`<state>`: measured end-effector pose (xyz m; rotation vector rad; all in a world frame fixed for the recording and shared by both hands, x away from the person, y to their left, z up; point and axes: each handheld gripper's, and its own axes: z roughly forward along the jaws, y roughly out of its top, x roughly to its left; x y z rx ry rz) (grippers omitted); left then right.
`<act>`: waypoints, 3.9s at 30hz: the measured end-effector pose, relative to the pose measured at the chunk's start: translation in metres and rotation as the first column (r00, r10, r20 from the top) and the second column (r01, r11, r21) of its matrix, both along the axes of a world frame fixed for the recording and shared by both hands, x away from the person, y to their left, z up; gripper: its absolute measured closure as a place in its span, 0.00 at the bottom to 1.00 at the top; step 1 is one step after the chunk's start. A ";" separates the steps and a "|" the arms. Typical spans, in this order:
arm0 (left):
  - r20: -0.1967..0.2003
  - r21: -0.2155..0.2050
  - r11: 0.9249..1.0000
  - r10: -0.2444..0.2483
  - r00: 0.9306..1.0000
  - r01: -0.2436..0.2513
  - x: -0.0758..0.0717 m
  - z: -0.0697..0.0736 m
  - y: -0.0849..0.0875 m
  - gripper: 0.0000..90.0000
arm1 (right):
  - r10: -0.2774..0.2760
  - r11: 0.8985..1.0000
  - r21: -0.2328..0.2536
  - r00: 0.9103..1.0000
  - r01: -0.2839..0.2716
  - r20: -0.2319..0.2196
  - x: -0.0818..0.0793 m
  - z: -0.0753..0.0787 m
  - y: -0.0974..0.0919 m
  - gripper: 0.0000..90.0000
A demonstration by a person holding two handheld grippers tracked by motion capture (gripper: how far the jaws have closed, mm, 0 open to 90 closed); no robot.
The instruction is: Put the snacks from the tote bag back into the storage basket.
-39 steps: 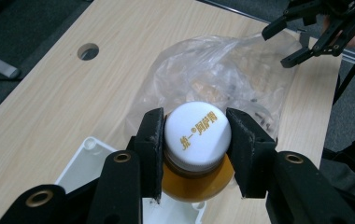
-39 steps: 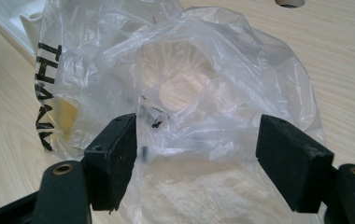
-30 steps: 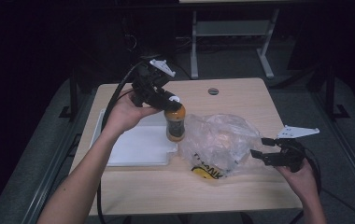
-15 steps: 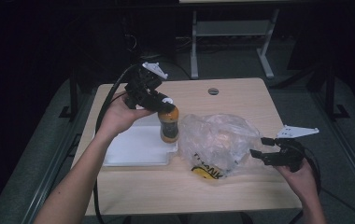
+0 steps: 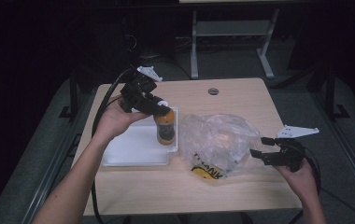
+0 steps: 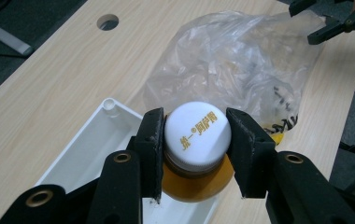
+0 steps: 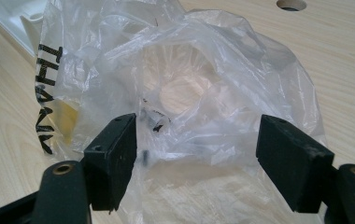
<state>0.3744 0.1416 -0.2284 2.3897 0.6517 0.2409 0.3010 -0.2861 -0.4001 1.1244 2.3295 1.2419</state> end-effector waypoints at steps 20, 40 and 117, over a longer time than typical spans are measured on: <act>-0.025 0.008 1.000 0.018 1.000 -0.017 0.001 -0.017 0.012 0.66 | 0.005 1.000 -0.004 1.000 -0.005 0.000 0.000 0.000 0.002 0.32; -0.049 0.013 0.999 0.036 0.998 -0.036 0.003 -0.036 0.013 0.66 | 0.002 1.000 -0.005 1.000 -0.002 0.004 0.000 0.000 0.001 0.32; -0.110 0.071 0.997 0.017 0.994 -0.009 0.015 -0.080 0.008 0.66 | -0.001 1.000 -0.003 1.000 0.001 0.004 -0.002 0.000 -0.001 0.32</act>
